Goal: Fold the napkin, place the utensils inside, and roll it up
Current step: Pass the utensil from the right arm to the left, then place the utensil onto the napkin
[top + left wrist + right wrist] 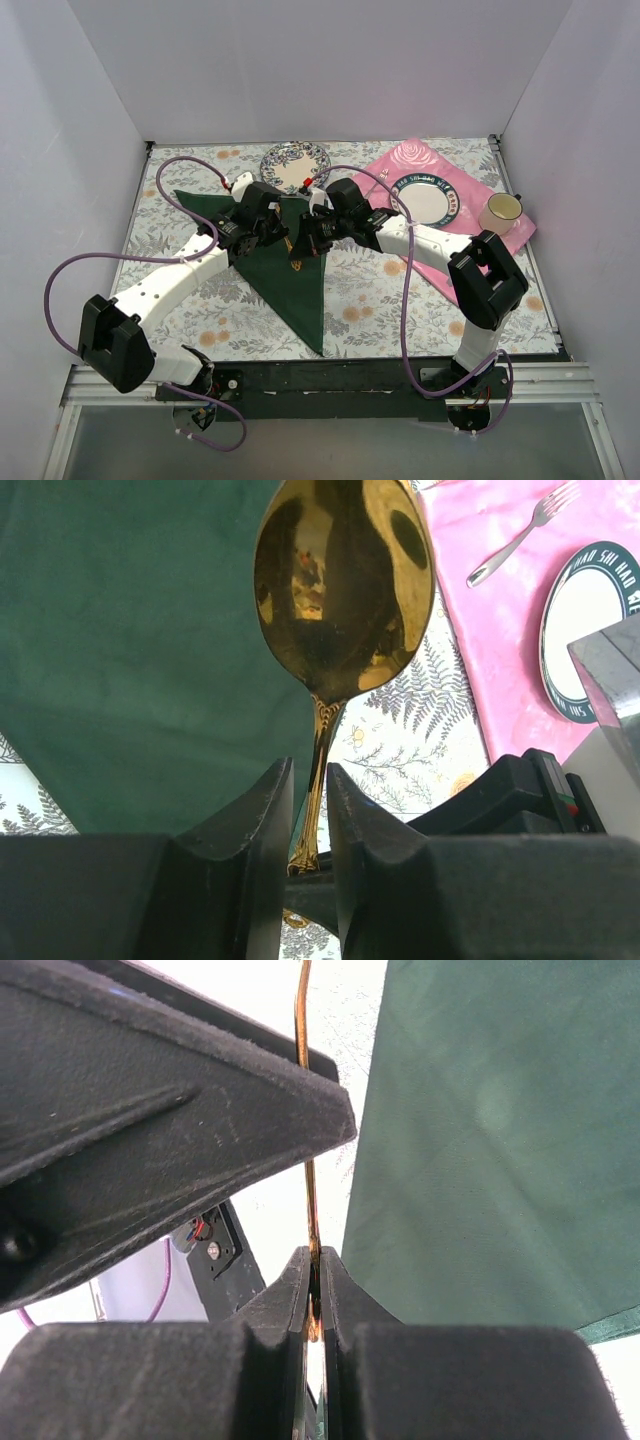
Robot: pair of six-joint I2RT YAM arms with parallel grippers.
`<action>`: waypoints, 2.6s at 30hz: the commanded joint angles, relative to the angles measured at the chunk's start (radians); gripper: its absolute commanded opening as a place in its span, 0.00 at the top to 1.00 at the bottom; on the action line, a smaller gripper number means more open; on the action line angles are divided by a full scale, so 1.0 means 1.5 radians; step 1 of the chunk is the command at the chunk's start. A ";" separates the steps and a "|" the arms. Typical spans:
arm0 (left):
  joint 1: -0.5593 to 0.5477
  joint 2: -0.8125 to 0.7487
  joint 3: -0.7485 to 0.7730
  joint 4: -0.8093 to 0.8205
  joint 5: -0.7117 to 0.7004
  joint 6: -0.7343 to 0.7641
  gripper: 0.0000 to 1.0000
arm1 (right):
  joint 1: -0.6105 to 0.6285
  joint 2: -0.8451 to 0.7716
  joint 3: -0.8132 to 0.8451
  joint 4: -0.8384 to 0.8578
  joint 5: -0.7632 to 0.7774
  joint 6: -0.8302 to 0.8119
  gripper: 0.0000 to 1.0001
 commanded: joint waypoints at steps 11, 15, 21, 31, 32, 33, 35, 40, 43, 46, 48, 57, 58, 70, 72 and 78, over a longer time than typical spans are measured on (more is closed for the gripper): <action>-0.002 -0.024 0.008 0.011 -0.041 0.029 1.00 | -0.001 -0.005 0.011 0.049 -0.031 0.013 0.99; 0.031 -0.006 0.018 -0.023 -0.028 0.080 1.00 | -0.038 -0.041 0.018 -0.052 -0.012 -0.037 0.55; 0.221 0.071 0.038 -0.102 0.065 0.133 1.00 | -0.130 -0.143 -0.020 -0.164 0.068 -0.142 0.34; 0.237 0.184 0.059 -0.141 0.049 0.082 1.00 | -0.150 -0.170 -0.081 -0.150 0.036 -0.131 0.35; 0.237 0.191 0.059 -0.140 0.045 0.082 1.00 | -0.150 -0.174 -0.087 -0.143 0.036 -0.129 0.36; 0.237 0.196 0.061 -0.142 0.041 0.079 1.00 | -0.150 -0.175 -0.091 -0.138 0.035 -0.128 0.36; 0.237 0.204 0.066 -0.140 0.033 0.080 1.00 | -0.149 -0.175 -0.096 -0.134 0.033 -0.129 0.36; 0.238 0.250 0.092 -0.169 -0.006 0.070 1.00 | -0.151 -0.172 -0.092 -0.140 0.033 -0.135 0.36; 0.238 0.270 0.101 -0.171 -0.007 0.076 1.00 | -0.151 -0.173 -0.094 -0.139 0.034 -0.138 0.37; 0.242 0.284 0.114 -0.179 -0.017 0.075 1.00 | -0.152 -0.175 -0.099 -0.136 0.035 -0.137 0.37; 0.244 0.289 0.118 -0.182 -0.019 0.071 1.00 | -0.153 -0.175 -0.104 -0.133 0.036 -0.135 0.37; 0.255 0.323 0.119 -0.190 -0.029 0.060 1.00 | -0.158 -0.171 -0.109 -0.127 0.036 -0.132 0.37; 0.257 0.324 0.117 -0.188 -0.027 0.060 1.00 | -0.159 -0.174 -0.110 -0.128 0.037 -0.132 0.37; 0.264 0.340 0.109 -0.174 0.006 0.059 1.00 | -0.165 -0.164 -0.114 -0.113 0.029 -0.127 0.37; 0.264 0.344 0.112 -0.175 0.007 0.058 1.00 | -0.166 -0.163 -0.114 -0.111 0.028 -0.126 0.37; 0.265 0.364 0.134 -0.189 0.013 0.053 1.00 | -0.167 -0.162 -0.119 -0.107 0.027 -0.124 0.37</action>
